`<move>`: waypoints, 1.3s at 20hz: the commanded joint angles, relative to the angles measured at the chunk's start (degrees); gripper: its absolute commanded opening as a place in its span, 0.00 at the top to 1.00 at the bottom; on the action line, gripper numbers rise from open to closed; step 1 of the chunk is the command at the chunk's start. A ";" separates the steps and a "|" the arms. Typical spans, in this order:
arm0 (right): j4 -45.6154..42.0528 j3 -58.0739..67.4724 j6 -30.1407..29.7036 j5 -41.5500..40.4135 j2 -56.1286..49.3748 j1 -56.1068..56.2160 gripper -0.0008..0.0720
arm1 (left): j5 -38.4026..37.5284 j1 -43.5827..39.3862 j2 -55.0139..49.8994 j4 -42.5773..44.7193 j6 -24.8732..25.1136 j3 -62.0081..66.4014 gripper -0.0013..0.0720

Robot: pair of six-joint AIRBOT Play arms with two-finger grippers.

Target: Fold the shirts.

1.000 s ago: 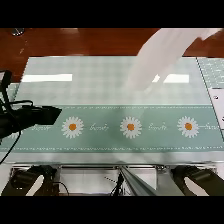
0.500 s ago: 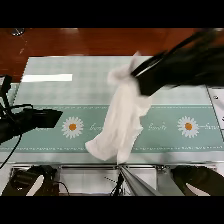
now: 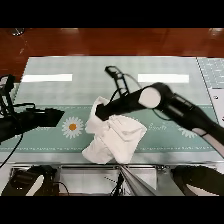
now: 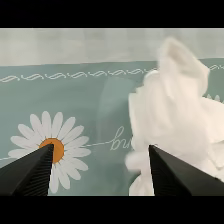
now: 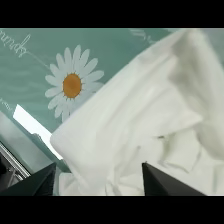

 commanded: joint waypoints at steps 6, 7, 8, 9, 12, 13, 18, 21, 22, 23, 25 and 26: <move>-14.99 -6.64 -2.38 17.40 21.27 -41.53 0.14 | -3.69 0.17 -18.23 -8.83 6.16 5.92 0.03; -14.45 -12.07 -2.38 17.33 23.93 -44.96 0.14 | -3.04 0.79 -23.15 -8.81 6.71 7.13 0.03; -13.44 -17.35 -2.40 17.31 26.14 -47.19 0.14 | -3.26 2.10 -28.83 -8.94 6.71 8.81 0.03; -12.11 -22.95 -2.71 17.05 28.30 -48.57 0.14 | -4.63 3.80 -34.47 -9.94 7.72 10.45 0.03; -7.72 -36.06 -3.23 15.78 32.65 -48.68 0.14 | -13.03 9.40 -48.26 -25.46 19.06 12.59 0.03; -4.92 -39.63 -3.48 15.43 33.42 -48.65 0.14 | -15.17 10.38 -51.49 -32.68 24.04 12.59 0.03; 6.05 -51.34 -5.49 13.38 33.68 -42.29 0.14 | -14.25 4.57 -61.35 -43.21 32.24 13.07 0.03; 7.04 -54.21 -0.17 10.54 33.68 -31.63 0.14 | -13.49 1.16 -64.81 -43.21 32.52 15.74 0.14; 7.02 -54.53 1.77 9.40 33.66 -27.76 0.14 | -13.81 0.66 -65.42 -43.15 32.63 16.92 0.59; 7.28 -54.58 4.11 7.89 33.51 -23.56 0.14 | -13.88 0.61 -65.64 -43.08 32.96 17.81 0.92; 10.99 -54.58 5.66 3.34 31.45 -16.09 0.14 | -14.03 0.96 -65.61 -43.04 33.03 19.76 0.94; 13.66 -54.58 5.60 0.61 29.77 -12.92 0.14 | -14.16 1.22 -65.59 -43.06 33.00 20.50 0.94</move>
